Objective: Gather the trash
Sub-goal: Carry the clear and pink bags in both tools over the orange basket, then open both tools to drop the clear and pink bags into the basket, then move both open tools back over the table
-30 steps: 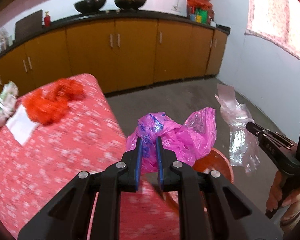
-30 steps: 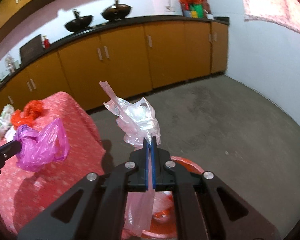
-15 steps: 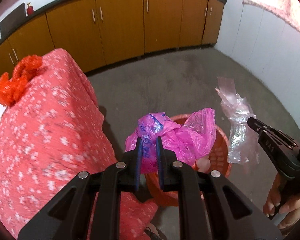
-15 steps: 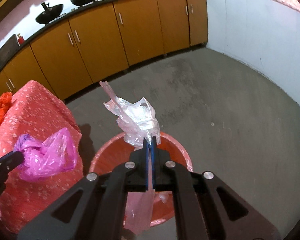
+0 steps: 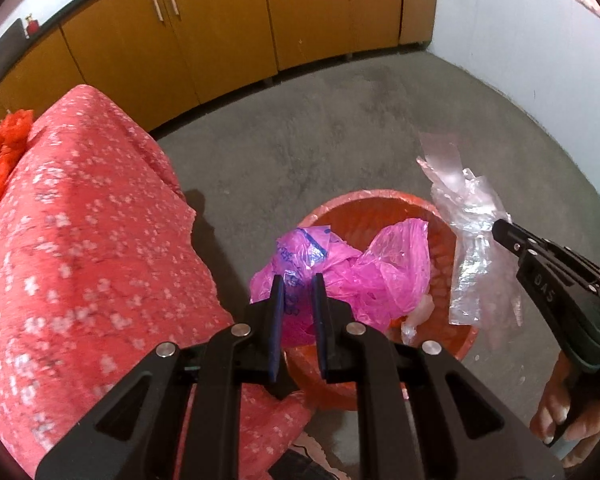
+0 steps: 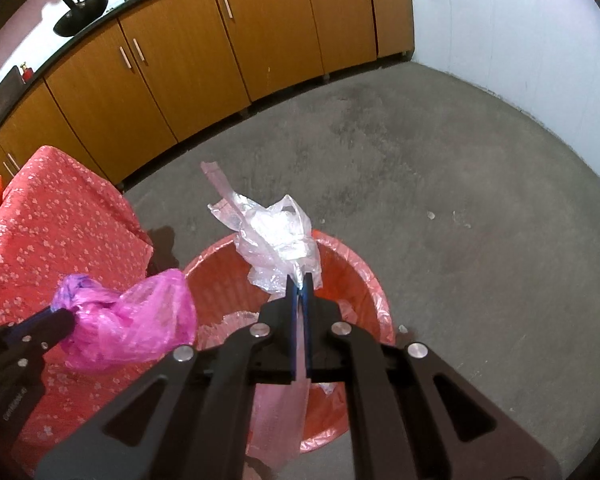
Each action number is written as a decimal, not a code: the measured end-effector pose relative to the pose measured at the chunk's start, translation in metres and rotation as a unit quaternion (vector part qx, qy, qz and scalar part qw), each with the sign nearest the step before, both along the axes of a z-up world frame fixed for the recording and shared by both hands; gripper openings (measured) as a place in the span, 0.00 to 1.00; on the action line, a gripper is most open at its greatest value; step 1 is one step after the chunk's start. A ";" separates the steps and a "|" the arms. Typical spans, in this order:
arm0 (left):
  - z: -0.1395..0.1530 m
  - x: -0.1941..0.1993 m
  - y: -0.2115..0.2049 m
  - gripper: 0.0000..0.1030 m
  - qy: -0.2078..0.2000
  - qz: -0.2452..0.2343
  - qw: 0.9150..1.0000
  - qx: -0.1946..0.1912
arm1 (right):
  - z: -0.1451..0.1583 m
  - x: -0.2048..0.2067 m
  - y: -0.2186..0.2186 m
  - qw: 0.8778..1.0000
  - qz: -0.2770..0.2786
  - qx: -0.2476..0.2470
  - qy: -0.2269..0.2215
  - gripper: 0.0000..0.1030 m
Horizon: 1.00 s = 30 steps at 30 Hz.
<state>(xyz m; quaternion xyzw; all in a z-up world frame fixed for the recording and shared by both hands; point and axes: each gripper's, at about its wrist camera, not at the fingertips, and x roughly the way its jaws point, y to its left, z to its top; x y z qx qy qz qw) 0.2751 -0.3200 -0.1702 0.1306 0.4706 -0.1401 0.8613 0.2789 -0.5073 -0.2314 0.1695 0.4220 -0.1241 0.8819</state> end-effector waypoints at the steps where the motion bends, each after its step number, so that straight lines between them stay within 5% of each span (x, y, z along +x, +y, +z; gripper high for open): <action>1: -0.001 0.003 -0.001 0.14 0.002 -0.002 1.000 0.001 | -0.002 0.001 -0.001 1.000 0.000 0.005 0.001 0.05; 17: -0.008 0.015 0.001 0.18 0.016 -0.004 0.999 -0.034 | -0.008 -0.001 -0.013 1.000 -0.007 0.019 -0.005 0.21; 30: 0.075 -0.004 0.074 0.40 -0.060 0.050 0.990 -0.120 | 0.062 0.001 0.034 0.997 0.036 -0.026 -0.061 0.34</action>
